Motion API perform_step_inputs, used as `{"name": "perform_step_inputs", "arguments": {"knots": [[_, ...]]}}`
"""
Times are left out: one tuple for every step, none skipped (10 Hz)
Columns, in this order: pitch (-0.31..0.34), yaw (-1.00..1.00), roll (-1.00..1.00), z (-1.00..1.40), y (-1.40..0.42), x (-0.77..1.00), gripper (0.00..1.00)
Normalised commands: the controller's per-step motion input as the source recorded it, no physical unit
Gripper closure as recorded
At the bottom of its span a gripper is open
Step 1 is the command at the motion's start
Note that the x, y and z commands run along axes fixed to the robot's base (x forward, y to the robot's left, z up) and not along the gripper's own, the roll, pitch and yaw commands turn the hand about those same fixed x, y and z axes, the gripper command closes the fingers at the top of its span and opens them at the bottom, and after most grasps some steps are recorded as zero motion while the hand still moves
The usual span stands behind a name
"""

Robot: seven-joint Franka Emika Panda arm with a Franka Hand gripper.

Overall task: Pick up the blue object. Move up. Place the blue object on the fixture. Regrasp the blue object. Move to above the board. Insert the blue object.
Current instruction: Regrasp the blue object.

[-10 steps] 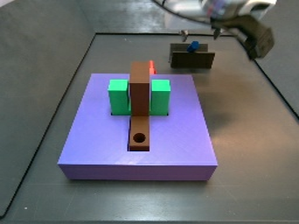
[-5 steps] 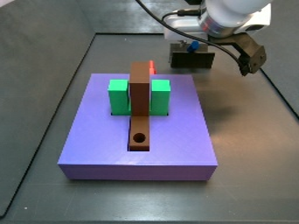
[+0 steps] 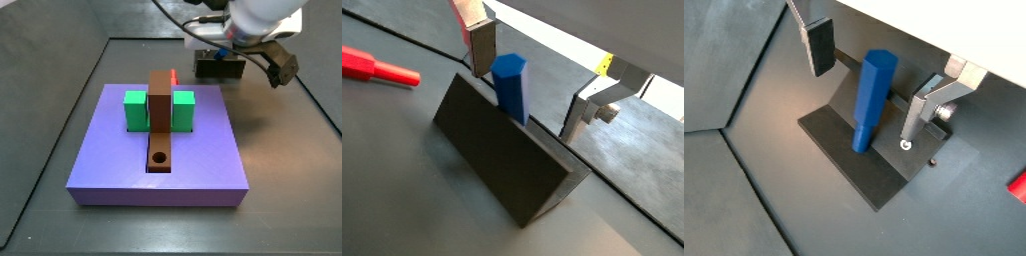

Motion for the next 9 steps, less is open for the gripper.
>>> {"name": "perform_step_inputs", "arguments": {"knots": [[-0.009,0.00,0.23,-0.27,-0.01,-0.09,0.00],[0.000,0.00,0.13,-0.14,-0.01,-0.07,0.00],[0.000,0.00,0.09,-0.08,-0.03,-0.03,0.00],[0.000,0.00,0.00,0.00,0.00,0.00,0.00],[0.000,0.00,0.00,0.00,0.00,0.00,1.00],[0.000,0.00,0.00,0.00,0.00,0.00,1.00],[0.000,0.00,0.00,0.00,0.00,0.00,1.00],[0.000,0.00,0.00,0.00,0.00,0.00,1.00],[0.000,0.00,0.00,0.00,0.00,0.00,1.00]]}}
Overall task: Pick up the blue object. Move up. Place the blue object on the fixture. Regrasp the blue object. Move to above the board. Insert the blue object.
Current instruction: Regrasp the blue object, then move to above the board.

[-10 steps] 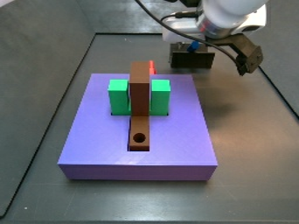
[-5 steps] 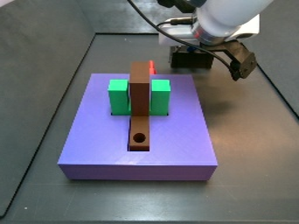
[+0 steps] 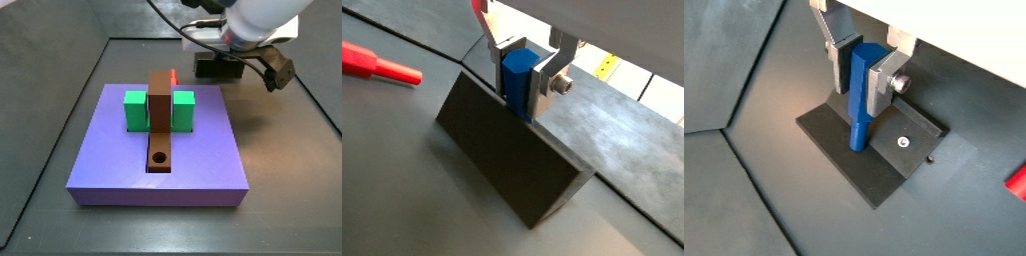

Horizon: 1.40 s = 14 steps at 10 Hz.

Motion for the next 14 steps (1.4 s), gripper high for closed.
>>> {"name": "perform_step_inputs", "arguments": {"knots": [[0.000,0.00,0.00,0.00,0.00,0.00,1.00],[0.000,0.00,0.00,0.00,0.00,0.00,1.00],[0.000,0.00,0.00,0.00,0.00,0.00,1.00],[0.000,0.00,0.00,0.00,0.00,0.00,1.00],[0.000,0.00,0.00,0.00,0.00,0.00,1.00],[0.000,0.00,0.00,0.00,0.00,0.00,1.00],[0.000,0.00,0.00,0.00,0.00,0.00,1.00],[0.000,0.00,0.00,0.00,0.00,0.00,1.00],[0.000,0.00,0.00,0.00,0.00,0.00,1.00],[0.000,0.00,0.00,0.00,0.00,0.00,1.00],[0.000,0.00,0.00,0.00,0.00,0.00,1.00],[0.000,0.00,0.00,1.40,0.00,0.00,1.00],[0.064,0.00,-0.06,1.40,-0.01,-0.03,1.00],[0.069,-0.02,-0.11,1.40,-0.01,-0.05,1.00]]}}
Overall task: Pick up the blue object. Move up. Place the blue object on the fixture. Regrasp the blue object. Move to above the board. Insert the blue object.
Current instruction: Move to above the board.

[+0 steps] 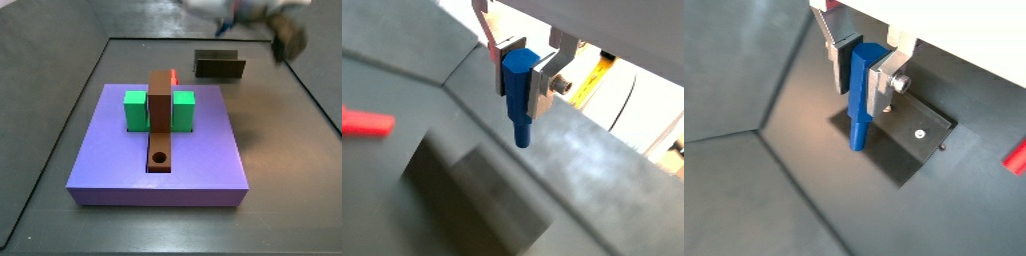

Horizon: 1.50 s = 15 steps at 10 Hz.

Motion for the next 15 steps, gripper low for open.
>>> {"name": "perform_step_inputs", "arguments": {"knots": [[0.047,0.03,-0.07,1.40,0.00,-0.04,1.00],[0.051,0.03,-0.02,1.40,-0.01,-0.03,1.00],[0.047,0.03,0.00,1.40,-0.01,-0.03,1.00],[0.051,0.03,-0.02,1.40,0.00,-0.01,1.00],[0.051,0.03,-0.02,0.81,-0.02,0.00,1.00],[0.049,0.03,-0.01,0.41,-0.01,0.01,1.00],[0.068,-0.11,-1.00,0.29,-1.40,-0.86,1.00],[0.061,-0.11,-1.00,0.26,-1.40,-0.88,1.00],[0.049,-0.10,-1.00,0.26,-1.40,-0.96,1.00],[0.056,-0.10,-1.00,0.24,-1.40,-0.96,1.00],[0.061,-0.09,-1.00,0.25,-1.40,-0.95,1.00],[0.065,-0.09,-1.00,0.18,-1.00,-0.70,1.00],[0.069,-0.08,-1.00,0.07,-0.47,-0.37,1.00],[0.069,-0.08,-1.00,0.04,-0.31,-0.26,1.00],[0.059,-0.06,-1.00,0.03,-0.14,-0.16,1.00]]}}
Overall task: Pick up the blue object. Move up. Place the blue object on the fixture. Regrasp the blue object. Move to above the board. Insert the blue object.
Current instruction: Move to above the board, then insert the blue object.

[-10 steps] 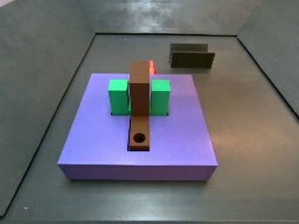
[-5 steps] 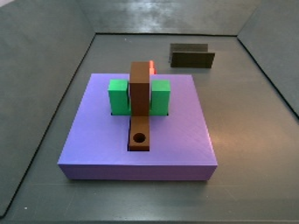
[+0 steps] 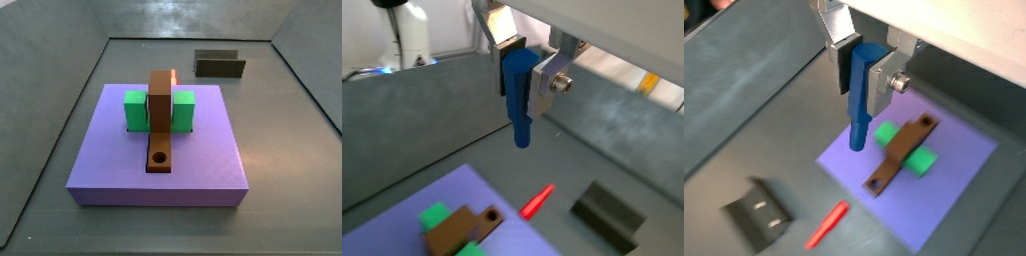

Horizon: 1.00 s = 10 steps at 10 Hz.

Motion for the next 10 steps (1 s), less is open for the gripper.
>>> {"name": "perform_step_inputs", "arguments": {"knots": [[0.042,-0.06,-1.00,0.01,-0.08,-0.12,1.00],[0.015,-0.03,-0.69,0.00,-0.01,-0.07,1.00],[-0.007,-0.01,-0.41,0.00,0.00,-0.06,1.00],[-0.012,-0.01,-0.27,0.00,0.00,-0.04,1.00],[-0.017,-0.01,-0.21,0.00,0.00,-0.03,1.00],[-0.010,0.00,-0.03,-0.09,0.00,0.00,1.00],[0.000,0.00,-0.03,0.00,0.00,0.00,1.00],[0.000,0.00,-0.04,-0.06,-0.03,0.00,1.00],[-0.006,-0.01,-0.04,-0.16,-0.13,0.01,1.00],[-0.137,-0.33,-0.40,-0.22,-0.23,0.07,1.00]]}}
